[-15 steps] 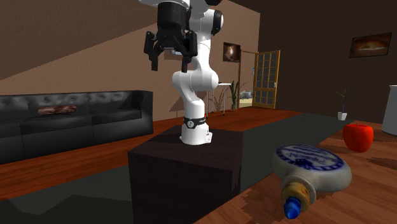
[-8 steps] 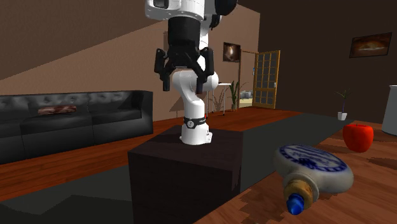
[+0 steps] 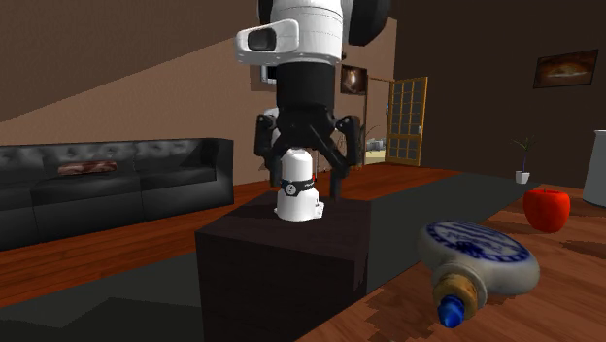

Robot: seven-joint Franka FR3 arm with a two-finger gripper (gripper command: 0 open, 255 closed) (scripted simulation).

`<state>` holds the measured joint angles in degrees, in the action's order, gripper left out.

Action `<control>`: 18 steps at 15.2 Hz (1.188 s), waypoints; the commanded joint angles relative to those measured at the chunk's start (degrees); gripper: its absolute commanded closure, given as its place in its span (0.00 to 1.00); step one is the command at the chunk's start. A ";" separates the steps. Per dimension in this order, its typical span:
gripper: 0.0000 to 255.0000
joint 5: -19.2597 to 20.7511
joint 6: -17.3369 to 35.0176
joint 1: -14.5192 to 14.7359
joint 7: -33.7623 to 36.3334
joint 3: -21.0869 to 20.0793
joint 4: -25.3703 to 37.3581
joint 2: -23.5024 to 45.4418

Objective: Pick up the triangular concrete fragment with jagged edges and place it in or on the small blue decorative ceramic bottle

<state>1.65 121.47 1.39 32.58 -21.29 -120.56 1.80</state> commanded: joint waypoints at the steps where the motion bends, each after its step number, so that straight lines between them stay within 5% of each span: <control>1: 0.00 1.23 0.80 0.68 3.16 -0.48 3.17 4.65; 16: 0.00 7.22 -2.12 10.84 18.60 2.32 38.79 40.49; 18: 0.00 7.39 -1.00 10.99 18.71 2.50 38.37 41.20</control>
<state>8.91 120.21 12.11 51.07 -18.95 -82.94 41.99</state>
